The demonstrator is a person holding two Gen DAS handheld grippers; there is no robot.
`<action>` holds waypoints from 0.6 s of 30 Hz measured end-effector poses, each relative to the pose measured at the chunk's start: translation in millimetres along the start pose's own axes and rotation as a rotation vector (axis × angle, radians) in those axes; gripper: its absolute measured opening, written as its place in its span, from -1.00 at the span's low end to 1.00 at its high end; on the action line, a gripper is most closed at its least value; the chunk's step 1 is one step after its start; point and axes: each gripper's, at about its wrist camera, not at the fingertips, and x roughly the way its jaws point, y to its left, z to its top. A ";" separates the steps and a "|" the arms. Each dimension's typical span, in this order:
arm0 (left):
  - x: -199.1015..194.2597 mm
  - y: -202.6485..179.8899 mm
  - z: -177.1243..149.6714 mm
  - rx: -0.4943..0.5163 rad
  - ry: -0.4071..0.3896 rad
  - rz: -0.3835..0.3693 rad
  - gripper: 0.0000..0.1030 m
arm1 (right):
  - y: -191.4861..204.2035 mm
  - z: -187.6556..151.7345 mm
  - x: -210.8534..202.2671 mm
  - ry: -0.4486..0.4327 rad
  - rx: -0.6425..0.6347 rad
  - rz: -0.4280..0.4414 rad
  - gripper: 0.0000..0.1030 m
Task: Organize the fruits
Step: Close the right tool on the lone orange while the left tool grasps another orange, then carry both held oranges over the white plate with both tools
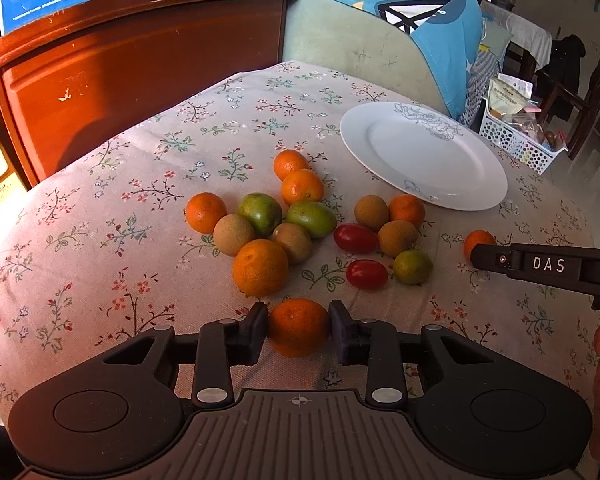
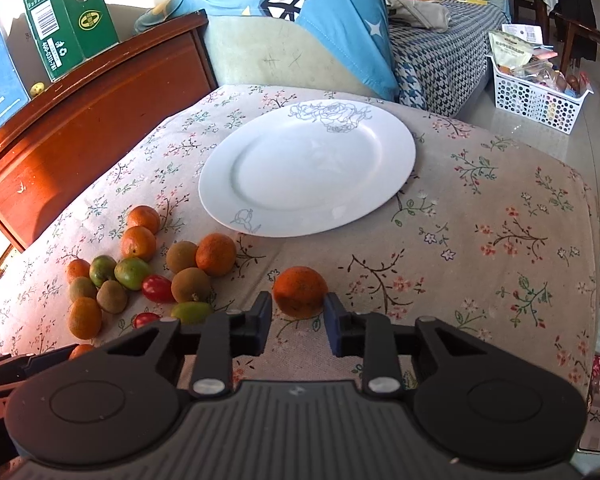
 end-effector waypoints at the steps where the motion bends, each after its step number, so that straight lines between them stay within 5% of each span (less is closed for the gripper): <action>1: -0.4 0.7 -0.1 -0.002 -0.002 0.000 -0.41 | -0.6 0.0 0.0 0.000 0.004 0.003 -0.53; 13: -5.4 4.8 2.3 -0.017 -0.023 0.013 -0.41 | 8.7 -2.8 -6.0 -0.011 -0.053 0.023 -0.73; 18: -5.0 5.4 2.4 -0.021 -0.021 0.020 -0.41 | 13.7 -3.8 -9.2 -0.021 -0.086 0.009 -0.43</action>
